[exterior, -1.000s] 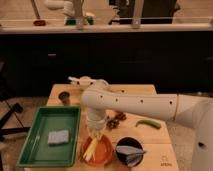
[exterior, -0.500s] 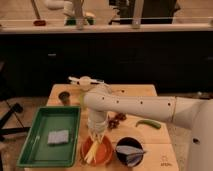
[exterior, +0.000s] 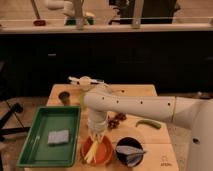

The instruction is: Place banana in red bowl

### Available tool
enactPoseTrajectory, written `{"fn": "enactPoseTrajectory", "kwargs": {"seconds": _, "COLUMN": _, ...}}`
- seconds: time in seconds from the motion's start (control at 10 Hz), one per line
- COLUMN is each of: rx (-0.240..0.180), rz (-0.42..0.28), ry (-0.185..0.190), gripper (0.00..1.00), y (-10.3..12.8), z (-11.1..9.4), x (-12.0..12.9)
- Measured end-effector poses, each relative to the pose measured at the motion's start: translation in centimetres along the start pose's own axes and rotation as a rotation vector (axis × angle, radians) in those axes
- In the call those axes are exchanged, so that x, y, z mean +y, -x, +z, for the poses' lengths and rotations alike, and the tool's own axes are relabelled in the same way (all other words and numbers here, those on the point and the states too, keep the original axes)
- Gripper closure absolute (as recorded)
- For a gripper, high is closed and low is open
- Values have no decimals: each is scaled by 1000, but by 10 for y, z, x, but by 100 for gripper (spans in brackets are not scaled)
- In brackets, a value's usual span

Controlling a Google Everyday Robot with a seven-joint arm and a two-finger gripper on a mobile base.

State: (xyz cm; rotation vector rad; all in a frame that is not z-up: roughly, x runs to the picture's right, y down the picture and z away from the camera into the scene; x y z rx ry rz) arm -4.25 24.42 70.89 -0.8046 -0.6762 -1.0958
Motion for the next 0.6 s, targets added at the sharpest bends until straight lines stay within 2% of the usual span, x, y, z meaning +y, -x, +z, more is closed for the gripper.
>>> {"fn": "enactPoseTrajectory", "kwargs": {"seconds": 0.2, "rx": 0, "rz": 0, "ry": 0, "gripper": 25, "y": 0, "z": 0, "x": 0}}
{"fn": "enactPoseTrajectory", "kwargs": {"seconds": 0.3, "rx": 0, "rz": 0, "ry": 0, "gripper": 20, "y": 0, "z": 0, "x": 0}}
{"fn": "enactPoseTrajectory", "kwargs": {"seconds": 0.6, "rx": 0, "rz": 0, "ry": 0, "gripper": 20, "y": 0, "z": 0, "x": 0}}
